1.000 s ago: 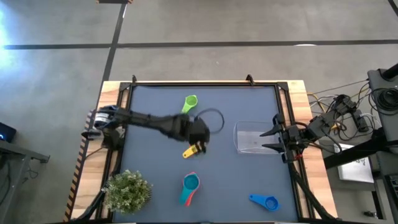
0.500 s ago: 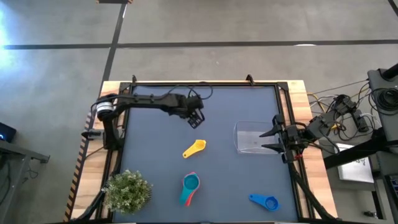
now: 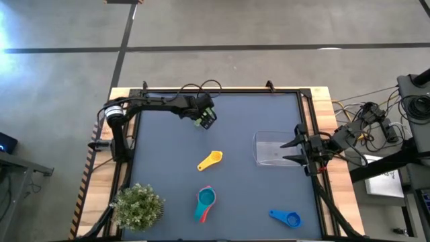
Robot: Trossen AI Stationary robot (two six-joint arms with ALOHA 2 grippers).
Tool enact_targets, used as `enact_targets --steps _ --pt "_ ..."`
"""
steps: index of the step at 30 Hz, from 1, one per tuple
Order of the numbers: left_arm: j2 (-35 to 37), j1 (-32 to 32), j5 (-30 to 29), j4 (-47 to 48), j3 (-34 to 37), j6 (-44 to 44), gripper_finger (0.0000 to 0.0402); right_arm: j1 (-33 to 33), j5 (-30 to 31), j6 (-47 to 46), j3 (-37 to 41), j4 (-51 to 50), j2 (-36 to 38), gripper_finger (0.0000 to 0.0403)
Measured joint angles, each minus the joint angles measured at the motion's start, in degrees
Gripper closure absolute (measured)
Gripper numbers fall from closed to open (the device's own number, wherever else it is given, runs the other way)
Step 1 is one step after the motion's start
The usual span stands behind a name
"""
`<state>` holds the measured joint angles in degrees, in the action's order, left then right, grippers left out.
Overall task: Nest measuring cups in basket
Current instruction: Stack the green measuring cup on top of the light blue measuring cup
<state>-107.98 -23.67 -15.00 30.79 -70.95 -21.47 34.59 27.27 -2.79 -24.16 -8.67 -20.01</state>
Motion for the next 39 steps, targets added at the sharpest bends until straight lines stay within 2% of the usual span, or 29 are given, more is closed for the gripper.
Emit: enact_targets --steps 7,18,23,31,39 --pt "-0.64 -0.93 0.75 -0.47 0.6 0.04 0.0123 0.0 0.0 0.44 0.0 -0.04 -0.02 0.0232" --pt "-0.66 -2.46 5.64 -1.77 1.24 0.03 0.0177 0.0 0.0 0.46 0.0 -0.04 -0.02 0.0232" --pt "-0.7 -3.03 5.64 -2.41 1.7 0.04 0.0191 0.0 0.0 0.84 0.0 -0.04 -0.02 0.0232" --pt "-0.72 -3.07 5.59 -2.4 1.78 0.17 0.0259 0.0 0.02 0.87 0.0 -0.04 -0.02 0.0232" --pt "-0.27 -1.74 5.48 2.46 1.07 -0.64 0.0259 0.0 0.02 1.12 0.0 -0.05 -0.02 0.0232"
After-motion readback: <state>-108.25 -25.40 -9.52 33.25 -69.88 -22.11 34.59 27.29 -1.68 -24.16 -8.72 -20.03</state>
